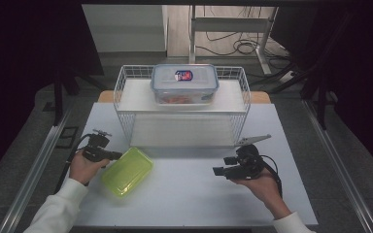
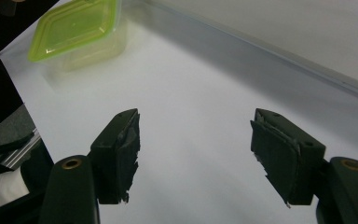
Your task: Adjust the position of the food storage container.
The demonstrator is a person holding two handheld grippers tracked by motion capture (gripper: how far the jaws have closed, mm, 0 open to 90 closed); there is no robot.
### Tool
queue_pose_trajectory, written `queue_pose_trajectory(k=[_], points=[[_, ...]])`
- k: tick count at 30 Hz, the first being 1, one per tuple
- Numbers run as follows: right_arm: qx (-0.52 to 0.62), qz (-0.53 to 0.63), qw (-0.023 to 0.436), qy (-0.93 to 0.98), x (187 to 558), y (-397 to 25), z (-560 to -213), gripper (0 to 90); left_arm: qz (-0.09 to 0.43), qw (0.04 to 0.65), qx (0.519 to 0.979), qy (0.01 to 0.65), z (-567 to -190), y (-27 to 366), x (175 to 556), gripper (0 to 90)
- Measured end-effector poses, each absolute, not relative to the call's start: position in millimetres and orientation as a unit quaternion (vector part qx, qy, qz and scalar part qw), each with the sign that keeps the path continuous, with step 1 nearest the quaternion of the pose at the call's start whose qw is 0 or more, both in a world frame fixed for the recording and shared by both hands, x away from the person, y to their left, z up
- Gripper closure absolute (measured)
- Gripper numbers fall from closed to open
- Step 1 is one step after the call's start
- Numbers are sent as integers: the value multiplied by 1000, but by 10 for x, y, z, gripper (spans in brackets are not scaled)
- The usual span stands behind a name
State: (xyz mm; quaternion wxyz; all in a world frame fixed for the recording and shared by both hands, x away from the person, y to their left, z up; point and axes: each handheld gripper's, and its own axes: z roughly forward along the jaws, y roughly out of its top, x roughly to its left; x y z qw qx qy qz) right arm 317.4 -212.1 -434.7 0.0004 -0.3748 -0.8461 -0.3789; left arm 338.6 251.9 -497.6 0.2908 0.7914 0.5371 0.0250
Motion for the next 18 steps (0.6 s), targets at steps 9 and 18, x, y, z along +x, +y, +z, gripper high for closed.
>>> queue_pose_trajectory(k=[9, 18], points=[[-377, -377, 4, -846, 3180, -2130, -4366, 328, 22, 293, 824, 485, -4864, 2094, 3389, 900], [-380, -375, 5, -846, 3188, -2156, -4385, 328, 15, 295, 840, 455, -4877, 1798, 3408, 900]])
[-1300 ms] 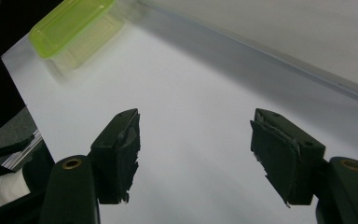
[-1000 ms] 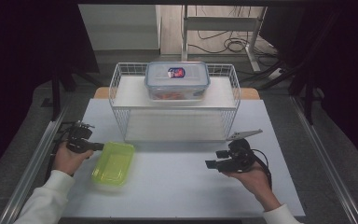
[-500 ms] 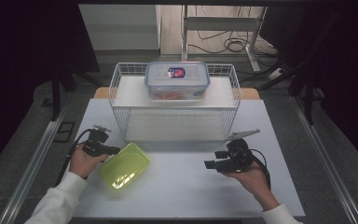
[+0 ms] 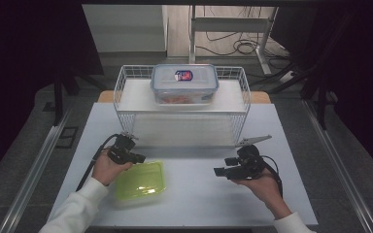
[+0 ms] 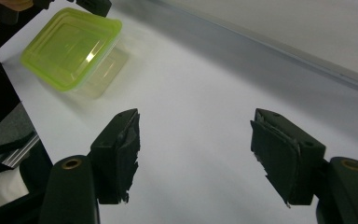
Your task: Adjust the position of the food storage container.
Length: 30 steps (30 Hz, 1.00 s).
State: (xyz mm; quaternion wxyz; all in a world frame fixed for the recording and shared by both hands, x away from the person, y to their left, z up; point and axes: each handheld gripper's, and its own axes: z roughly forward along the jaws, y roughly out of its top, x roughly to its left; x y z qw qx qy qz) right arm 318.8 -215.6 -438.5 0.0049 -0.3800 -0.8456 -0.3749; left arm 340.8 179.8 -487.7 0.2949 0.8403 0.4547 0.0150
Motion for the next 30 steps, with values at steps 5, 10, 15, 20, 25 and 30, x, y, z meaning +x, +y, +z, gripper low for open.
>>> queue_pose_trajectory(k=[5, 10, 15, 20, 25, 30], points=[[-381, -375, 5, -845, 3185, -2162, -4385, 328, 32, 294, 842, 451, -4805, 1817, 3366, 899], [-382, -377, 4, -844, 3176, -2173, -4381, 328, 50, 316, 813, 486, -4662, 2267, 3178, 900], [-383, -378, 4, -843, 3173, -2191, -4371, 328, 54, 311, 795, 518, -4664, 2628, 2892, 900], [-383, -379, 3, -843, 3177, -2185, -4363, 328, 33, 292, 794, 533, -4838, 2792, 2663, 898], [-381, -378, 5, -843, 3182, -2156, -4362, 328, 14, 275, 803, 529, -4989, 2708, 2572, 895], [-380, -379, 6, -844, 3190, -2145, -4363, 327, 5, 267, 815, 513, -5030, 2560, 2619, 897]])
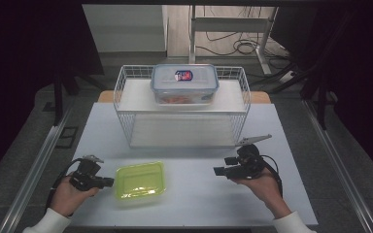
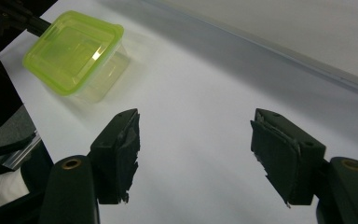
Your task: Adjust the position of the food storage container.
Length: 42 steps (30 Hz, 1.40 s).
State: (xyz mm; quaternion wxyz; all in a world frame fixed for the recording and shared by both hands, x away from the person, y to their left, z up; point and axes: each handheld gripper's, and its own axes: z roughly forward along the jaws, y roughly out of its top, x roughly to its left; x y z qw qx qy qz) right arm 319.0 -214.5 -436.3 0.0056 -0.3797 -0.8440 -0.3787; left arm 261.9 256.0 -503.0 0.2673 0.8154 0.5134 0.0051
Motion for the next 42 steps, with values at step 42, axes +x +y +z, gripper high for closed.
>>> queue_pose_trajectory(k=[42], points=[[-397, -380, 1, -836, 3175, -2213, -4429, 294, -5, 358, 794, 491, -4889, 1859, 2805, 724]])
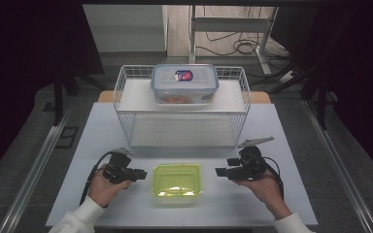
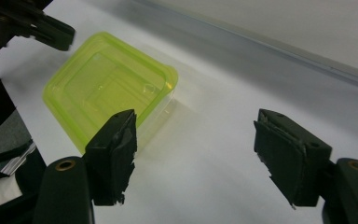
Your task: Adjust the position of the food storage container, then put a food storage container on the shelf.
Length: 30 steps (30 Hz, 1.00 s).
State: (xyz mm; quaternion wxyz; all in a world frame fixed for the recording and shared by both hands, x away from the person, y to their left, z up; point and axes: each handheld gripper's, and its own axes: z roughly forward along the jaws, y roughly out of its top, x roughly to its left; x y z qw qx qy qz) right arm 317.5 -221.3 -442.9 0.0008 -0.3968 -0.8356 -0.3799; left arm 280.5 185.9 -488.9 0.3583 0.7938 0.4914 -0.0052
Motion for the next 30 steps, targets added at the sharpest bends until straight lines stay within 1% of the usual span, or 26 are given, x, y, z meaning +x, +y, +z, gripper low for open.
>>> queue_pose_trajectory(k=[2, 3, 5, 8, 11, 12, 13, 14, 18, 19, 27, 30], points=[[-401, -385, 2, -831, 3175, -2220, -4444, 286, -1, 378, 781, 498, -4854, 1887, 2766, 591], [-403, -387, 4, -829, 3176, -2223, -4453, 281, -1, 378, 781, 498, -4854, 1887, 2766, 529], [-405, -394, 10, -825, 3175, -2227, -4472, 275, -19, 397, 767, 503, -4843, 1913, 2729, 426], [-406, -407, 22, -818, 3169, -2231, -4499, 272, -44, 415, 754, 507, -4856, 1931, 2710, 353], [-406, -417, 26, -813, 3165, -2233, -4515, 270, -57, 423, 748, 509, -4857, 1956, 2701, 328], [-409, -429, 34, -805, 3157, -2240, -4532, 270, -66, 433, 739, 513, -4863, 1974, 2694, 325], [-409, -429, 34, -805, 3157, -2240, -4532, 270, -66, 433, 739, 513, -4863, 1974, 2694, 322], [-412, -439, 47, -797, 3152, -2247, -4560, 270, -63, 433, 739, 513, -4863, 1977, 2689, 321], [-416, -447, 53, -790, 3139, -2257, -4595, 270, -68, 439, 734, 513, -4869, 1975, 2665, 315], [-417, -447, 56, -789, 3126, -2246, -4627, 270, -71, 439, 734, 513, -4875, 1973, 2663, 302], [-424, -438, 75, -789, 3085, -2217, -4753, 286, -93, 460, 712, 523, -4902, 1970, 2679, 298], [-428, -443, 90, -783, 3074, -2199, -4810, 301, -103, 465, 706, 525, -4929, 1959, 2690, 298]])
